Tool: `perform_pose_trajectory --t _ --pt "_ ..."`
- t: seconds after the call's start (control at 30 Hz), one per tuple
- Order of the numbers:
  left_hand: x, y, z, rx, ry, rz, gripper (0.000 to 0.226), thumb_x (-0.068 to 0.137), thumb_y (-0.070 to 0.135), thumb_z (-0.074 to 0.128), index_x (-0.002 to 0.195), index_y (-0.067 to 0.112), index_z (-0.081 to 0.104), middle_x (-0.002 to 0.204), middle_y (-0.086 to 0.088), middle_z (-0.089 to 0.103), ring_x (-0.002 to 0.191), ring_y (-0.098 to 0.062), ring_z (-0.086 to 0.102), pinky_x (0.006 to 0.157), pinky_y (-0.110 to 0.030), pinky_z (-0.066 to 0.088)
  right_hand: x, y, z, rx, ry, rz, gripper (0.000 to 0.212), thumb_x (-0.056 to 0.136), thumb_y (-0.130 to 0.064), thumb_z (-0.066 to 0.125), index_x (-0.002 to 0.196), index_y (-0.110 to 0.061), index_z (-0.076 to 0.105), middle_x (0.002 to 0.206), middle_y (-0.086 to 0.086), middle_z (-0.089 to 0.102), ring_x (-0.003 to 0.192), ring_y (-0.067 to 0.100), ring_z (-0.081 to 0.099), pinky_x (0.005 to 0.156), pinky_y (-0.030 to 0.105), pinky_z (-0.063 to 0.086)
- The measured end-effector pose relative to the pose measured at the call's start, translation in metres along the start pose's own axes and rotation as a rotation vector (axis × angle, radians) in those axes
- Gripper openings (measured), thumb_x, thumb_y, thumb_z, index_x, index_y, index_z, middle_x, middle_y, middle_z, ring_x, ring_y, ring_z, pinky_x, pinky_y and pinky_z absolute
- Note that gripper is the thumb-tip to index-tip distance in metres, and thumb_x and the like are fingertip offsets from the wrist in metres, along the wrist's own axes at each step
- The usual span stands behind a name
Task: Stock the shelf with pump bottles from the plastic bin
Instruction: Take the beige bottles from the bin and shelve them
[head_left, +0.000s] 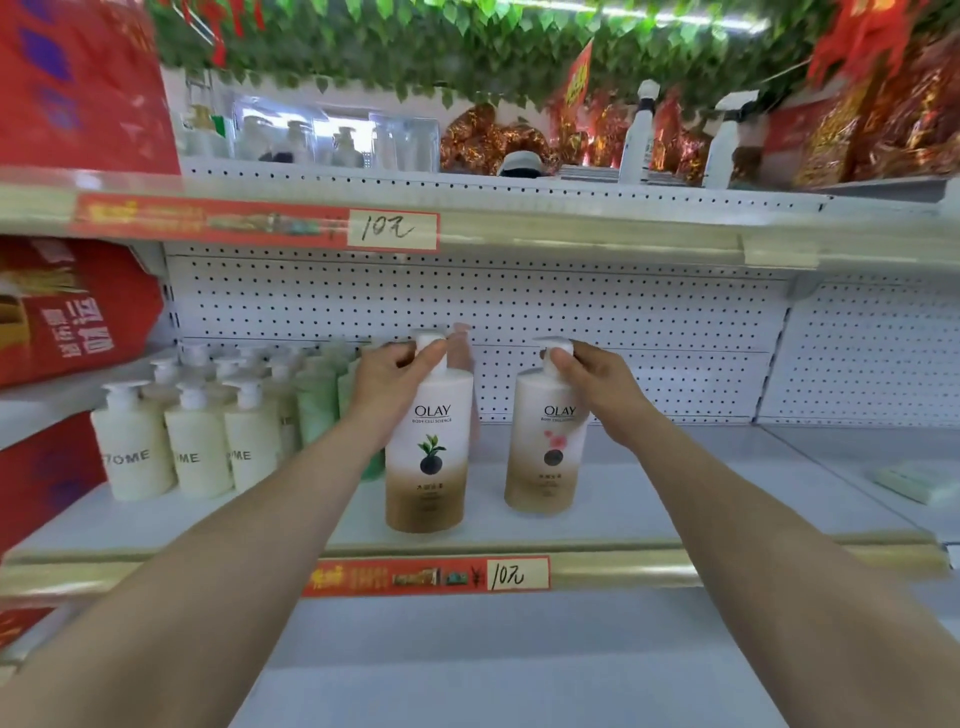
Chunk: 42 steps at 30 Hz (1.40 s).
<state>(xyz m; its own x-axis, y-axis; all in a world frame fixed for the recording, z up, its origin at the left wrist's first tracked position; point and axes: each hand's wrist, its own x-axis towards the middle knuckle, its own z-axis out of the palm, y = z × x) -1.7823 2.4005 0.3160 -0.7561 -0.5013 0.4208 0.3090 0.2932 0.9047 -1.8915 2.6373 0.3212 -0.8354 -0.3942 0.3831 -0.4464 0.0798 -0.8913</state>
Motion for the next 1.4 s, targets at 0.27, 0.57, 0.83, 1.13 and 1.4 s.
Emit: perform_pose_trajectory --t 0.27,0.57,0.83,1.13,1.4 --pt "0.016 -0.03 0.007 0.01 0.017 -0.025 0.032 0.091 0.026 0.068 0.074 0.0 0.06 0.056 0.008 0.053 0.046 0.003 0.042 0.049 -0.013 0.033 0.023 0.029 0.006 -0.011 0.026 0.031 0.023 0.099 -0.035 0.058 0.113 -0.021 0.071 0.103 0.0 0.074 0.083 0.008 0.067 0.068 0.015 0.052" --pt "0.013 -0.046 0.001 0.119 -0.07 -0.007 0.043 0.084 0.027 0.076 0.122 0.019 0.058 0.104 0.016 0.063 0.088 0.006 0.06 0.071 -0.012 0.047 0.033 0.048 -0.014 -0.556 -0.231 0.132 0.081 0.062 -0.052 0.087 0.131 -0.04 0.045 0.122 0.001 0.054 0.112 0.022 0.056 0.096 0.041 0.05" --pt "0.002 -0.051 0.005 0.041 -0.054 -0.068 0.054 0.074 0.015 0.084 0.117 0.022 0.053 0.101 0.004 0.068 0.084 -0.009 0.067 0.067 -0.022 0.054 0.046 0.047 -0.011 -0.507 -0.139 0.079 0.067 0.069 -0.032 0.089 0.125 -0.032 0.054 0.105 -0.014 0.064 0.102 0.015 0.062 0.085 0.035 0.055" --pt "0.015 -0.058 0.026 0.002 -0.059 -0.085 0.043 0.074 0.013 0.084 0.103 0.027 0.056 0.095 0.001 0.071 0.077 -0.007 0.068 0.067 -0.023 0.054 0.125 0.08 -0.001 -0.616 -0.137 0.054 0.074 0.068 -0.039 0.087 0.131 -0.027 0.051 0.118 -0.005 0.058 0.108 0.022 0.057 0.085 0.046 0.056" --pt "0.008 -0.06 0.024 -0.043 -0.069 -0.076 0.066 0.049 0.042 0.084 0.107 0.029 0.056 0.097 -0.001 0.071 0.085 -0.015 0.069 0.077 -0.034 0.059 0.179 0.093 0.011 -0.637 -0.162 0.078 0.074 0.071 -0.035 0.088 0.134 -0.023 0.05 0.108 -0.004 0.054 0.093 0.029 0.067 0.072 0.045 0.061"
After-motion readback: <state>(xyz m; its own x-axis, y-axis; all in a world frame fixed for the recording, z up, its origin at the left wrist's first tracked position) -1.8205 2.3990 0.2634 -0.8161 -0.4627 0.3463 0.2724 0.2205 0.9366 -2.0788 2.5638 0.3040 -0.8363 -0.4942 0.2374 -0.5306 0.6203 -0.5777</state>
